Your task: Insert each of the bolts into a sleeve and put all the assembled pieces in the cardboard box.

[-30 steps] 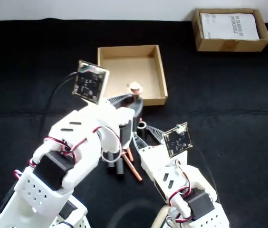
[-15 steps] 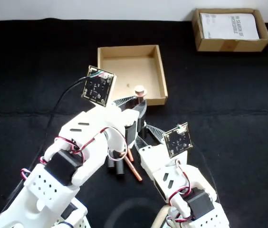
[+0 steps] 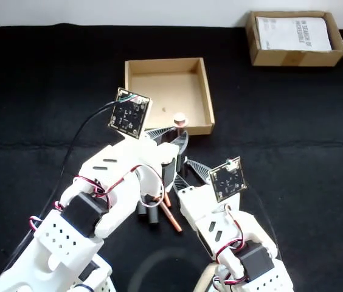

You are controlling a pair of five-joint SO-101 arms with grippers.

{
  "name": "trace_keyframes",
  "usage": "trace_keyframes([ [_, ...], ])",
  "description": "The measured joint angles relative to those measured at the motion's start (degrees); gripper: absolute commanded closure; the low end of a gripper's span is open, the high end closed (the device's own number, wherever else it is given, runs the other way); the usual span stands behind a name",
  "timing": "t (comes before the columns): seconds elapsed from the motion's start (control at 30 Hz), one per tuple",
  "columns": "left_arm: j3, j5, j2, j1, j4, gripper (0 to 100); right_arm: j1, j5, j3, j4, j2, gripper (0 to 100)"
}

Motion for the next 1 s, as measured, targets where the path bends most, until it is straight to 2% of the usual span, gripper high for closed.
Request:
trace_keyframes([
  [0.23,2.1,1.8,0.0,5.5,5.0,99,1.6,0.0,0.0,-1.4,0.0,99.1],
  [0.37,2.6,2.2,0.0,5.7,5.1,98,1.7,0.1,0.0,-1.4,0.0,99.1],
  [0.43,2.6,2.2,0.0,5.7,5.3,92,1.8,0.1,0.0,-1.4,0.0,99.1],
  [0.57,2.7,2.3,0.0,5.7,6.5,72,2.0,0.1,0.0,-1.4,0.0,99.1],
  [0.67,2.7,2.4,0.0,6.0,9.2,62,2.3,0.1,0.1,-1.4,0.0,99.1],
  [0.83,2.3,1.8,-0.4,3.0,14.4,61,2.5,0.1,0.0,-1.5,0.0,99.1],
  [1.0,-5.5,-1.7,-0.5,-0.5,21.9,61,3.3,0.1,0.1,-1.8,0.0,99.1],
])
